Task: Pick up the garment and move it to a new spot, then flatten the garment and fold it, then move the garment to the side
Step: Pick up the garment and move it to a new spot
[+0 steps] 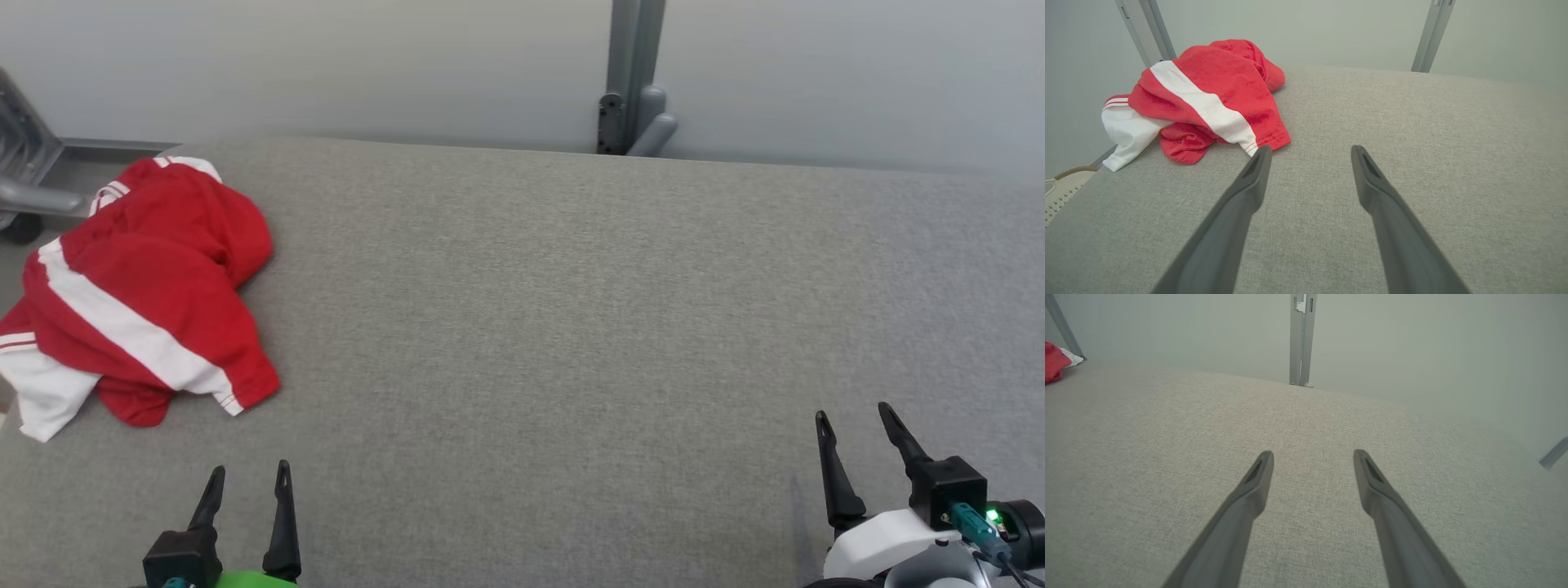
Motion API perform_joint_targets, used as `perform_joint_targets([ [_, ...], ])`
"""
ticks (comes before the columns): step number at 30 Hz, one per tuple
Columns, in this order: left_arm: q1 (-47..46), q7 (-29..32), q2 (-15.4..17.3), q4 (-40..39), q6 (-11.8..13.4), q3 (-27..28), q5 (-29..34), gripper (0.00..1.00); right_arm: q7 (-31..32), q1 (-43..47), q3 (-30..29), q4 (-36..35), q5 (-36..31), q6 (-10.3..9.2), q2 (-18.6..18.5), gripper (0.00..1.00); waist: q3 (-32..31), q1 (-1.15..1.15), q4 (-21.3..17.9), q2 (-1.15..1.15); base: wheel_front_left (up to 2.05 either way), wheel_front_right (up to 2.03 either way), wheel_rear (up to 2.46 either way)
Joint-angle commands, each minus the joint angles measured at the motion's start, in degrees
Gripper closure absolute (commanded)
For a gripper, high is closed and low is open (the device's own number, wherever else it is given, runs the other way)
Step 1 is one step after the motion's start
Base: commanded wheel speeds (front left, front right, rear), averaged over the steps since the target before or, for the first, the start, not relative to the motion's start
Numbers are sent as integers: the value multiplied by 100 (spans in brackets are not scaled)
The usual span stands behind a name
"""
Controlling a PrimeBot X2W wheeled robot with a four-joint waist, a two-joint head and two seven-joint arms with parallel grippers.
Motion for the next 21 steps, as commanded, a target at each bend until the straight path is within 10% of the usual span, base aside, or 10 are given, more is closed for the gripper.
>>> perform_joint_targets([
  [1, 125, -4, 53, 1, 10, 79, 41, 0, -20, 25, 73, 27, 6, -2, 9, 0, -151, 0, 669, 0, 0, 0, 0],
  [9, 373, -4, 40, -59, 36, 252, -16, 0, -20, -109, 540, 123, 101, -2, 81, 0, -236, 0, 1262, 0, 0, 0, 0],
  [21, -771, 45, 5, 600, 127, 263, -506, 0, -20, -419, 857, -72, 48, -3, -312, 0, 646, 0, 1036, 0, 0, 0, 0],
])
